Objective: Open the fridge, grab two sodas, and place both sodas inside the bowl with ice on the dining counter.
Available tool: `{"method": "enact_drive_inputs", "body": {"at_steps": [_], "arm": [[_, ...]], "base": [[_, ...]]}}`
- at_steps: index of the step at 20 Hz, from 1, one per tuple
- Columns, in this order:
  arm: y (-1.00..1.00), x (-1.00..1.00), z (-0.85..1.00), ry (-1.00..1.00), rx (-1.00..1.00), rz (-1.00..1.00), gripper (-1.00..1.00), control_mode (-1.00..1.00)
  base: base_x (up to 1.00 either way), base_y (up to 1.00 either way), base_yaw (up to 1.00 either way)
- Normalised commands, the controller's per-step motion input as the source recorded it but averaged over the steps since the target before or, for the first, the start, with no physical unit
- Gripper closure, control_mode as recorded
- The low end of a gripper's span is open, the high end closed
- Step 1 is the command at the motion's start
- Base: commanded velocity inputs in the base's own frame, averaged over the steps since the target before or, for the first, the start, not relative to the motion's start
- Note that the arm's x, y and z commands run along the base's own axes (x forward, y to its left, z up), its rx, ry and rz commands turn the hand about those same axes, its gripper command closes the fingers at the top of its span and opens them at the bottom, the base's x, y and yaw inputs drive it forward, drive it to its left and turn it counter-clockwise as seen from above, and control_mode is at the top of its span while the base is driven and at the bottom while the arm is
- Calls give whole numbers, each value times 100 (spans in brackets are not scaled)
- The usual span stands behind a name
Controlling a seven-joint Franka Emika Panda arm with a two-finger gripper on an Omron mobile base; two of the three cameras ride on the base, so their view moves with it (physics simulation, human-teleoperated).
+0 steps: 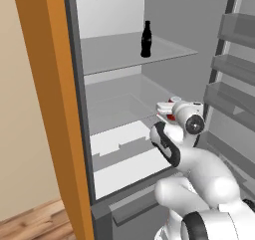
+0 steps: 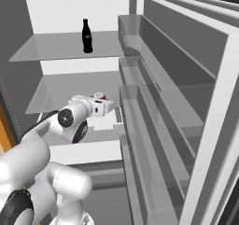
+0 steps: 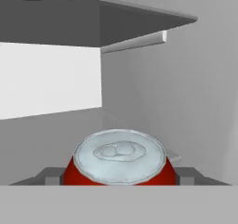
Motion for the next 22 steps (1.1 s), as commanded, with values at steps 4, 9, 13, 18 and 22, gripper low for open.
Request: {"method": "enact_drive_inputs", "body": {"at_steps": [4,9,13,18,22], "arm": [[1,-42,64,26,0,-3,100,-100],[4,-56,36,23,0,-1,100,-100],[1,-83,4,13,0,0,100,-100],[0,-100,0,6,0,0,100,-100],[9,-100,0,4,0,0,100,-100]], "base": [[0,0,0],[0,0,0],[0,0,0],[0,0,0],[0,0,0]]}}
